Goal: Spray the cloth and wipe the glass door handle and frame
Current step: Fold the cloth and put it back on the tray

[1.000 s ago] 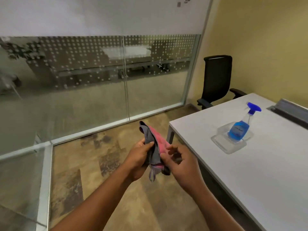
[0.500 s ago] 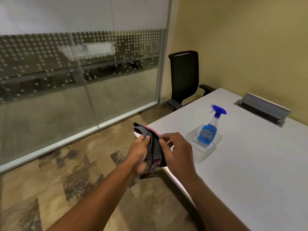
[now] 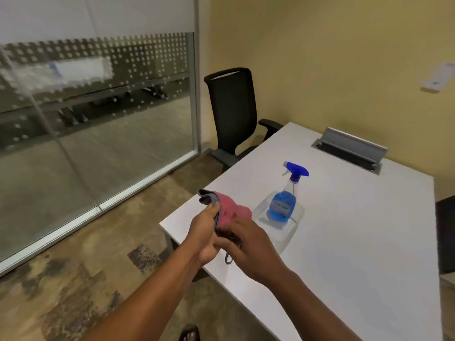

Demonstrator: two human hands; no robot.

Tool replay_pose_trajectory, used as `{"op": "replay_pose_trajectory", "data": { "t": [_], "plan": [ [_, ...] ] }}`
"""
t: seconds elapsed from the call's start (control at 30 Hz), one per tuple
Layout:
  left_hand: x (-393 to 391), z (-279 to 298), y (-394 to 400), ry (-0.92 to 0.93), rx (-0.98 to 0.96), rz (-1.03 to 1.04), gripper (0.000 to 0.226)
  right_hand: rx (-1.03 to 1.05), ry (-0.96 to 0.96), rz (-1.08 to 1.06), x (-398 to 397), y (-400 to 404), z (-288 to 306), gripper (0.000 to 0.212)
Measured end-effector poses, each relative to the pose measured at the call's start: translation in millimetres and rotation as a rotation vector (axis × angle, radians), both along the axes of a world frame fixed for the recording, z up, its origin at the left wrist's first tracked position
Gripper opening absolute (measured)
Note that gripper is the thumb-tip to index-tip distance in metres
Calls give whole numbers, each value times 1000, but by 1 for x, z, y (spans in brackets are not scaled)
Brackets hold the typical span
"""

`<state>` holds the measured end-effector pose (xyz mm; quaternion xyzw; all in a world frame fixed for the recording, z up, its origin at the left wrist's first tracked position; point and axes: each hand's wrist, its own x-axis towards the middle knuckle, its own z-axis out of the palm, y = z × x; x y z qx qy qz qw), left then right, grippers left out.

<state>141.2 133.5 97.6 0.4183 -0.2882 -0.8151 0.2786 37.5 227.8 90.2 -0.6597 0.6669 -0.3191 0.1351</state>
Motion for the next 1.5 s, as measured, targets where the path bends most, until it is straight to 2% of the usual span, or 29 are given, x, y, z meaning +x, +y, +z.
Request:
{"op": "replay_pose_trajectory", "data": {
  "t": [0.1,0.23,0.4,0.53,0.63,0.7,0.77,0.83,0.9,0.93,1.0,1.03,1.07,1.17,1.2,1.33,1.43,1.5],
  "plan": [
    [-18,-4,-29,43,4,-96,51,48,-67,-158,-10,-25,-2,30],
    [-47,-7,-64,91,1,-166,48,36,-118,-334,-30,-61,6,16],
    [-79,-16,-104,50,-3,-276,47,-58,-128,-513,-74,-89,35,11],
    [-101,-21,-118,-16,-52,-359,40,-125,-74,-570,-113,-100,56,8],
    [-115,-25,-120,-152,-114,-401,35,-192,-72,-582,-136,-104,67,8],
    [-123,-31,-123,-295,-247,-438,36,-217,-154,-587,-150,-105,73,8],
    [-128,-35,-126,-478,-444,-529,59,-214,-240,-581,-162,-105,77,9],
    [-135,-34,-129,-554,-604,-564,78,-196,-299,-550,-172,-104,81,11],
    [-146,-32,-133,-524,-752,-584,87,-181,-342,-525,-180,-103,83,13],
    [-151,-30,-135,-481,-825,-577,83,-182,-357,-516,-184,-102,84,13],
    [-164,-28,-142,-370,-890,-496,50,-198,-407,-502,-192,-101,87,14],
    [-168,-27,-145,-324,-866,-436,30,-210,-446,-495,-196,-100,89,14],
    [-170,-24,-149,-286,-823,-379,19,-220,-490,-491,-201,-98,90,13],
    [-176,-14,-161,-198,-658,-273,11,-227,-613,-516,-218,-93,89,10],
    [-178,-11,-164,-169,-629,-264,10,-226,-657,-527,-224,-91,87,10],
    [-189,11,-167,-97,-568,-236,54,-255,-863,-540,-237,-91,82,15],
    [-193,24,-172,-39,-548,-270,56,-269,-1001,-527,-245,-93,73,12],
    [-192,30,-174,-32,-587,-306,50,-265,-1165,-465,-249,-92,61,24]
  ]
}}
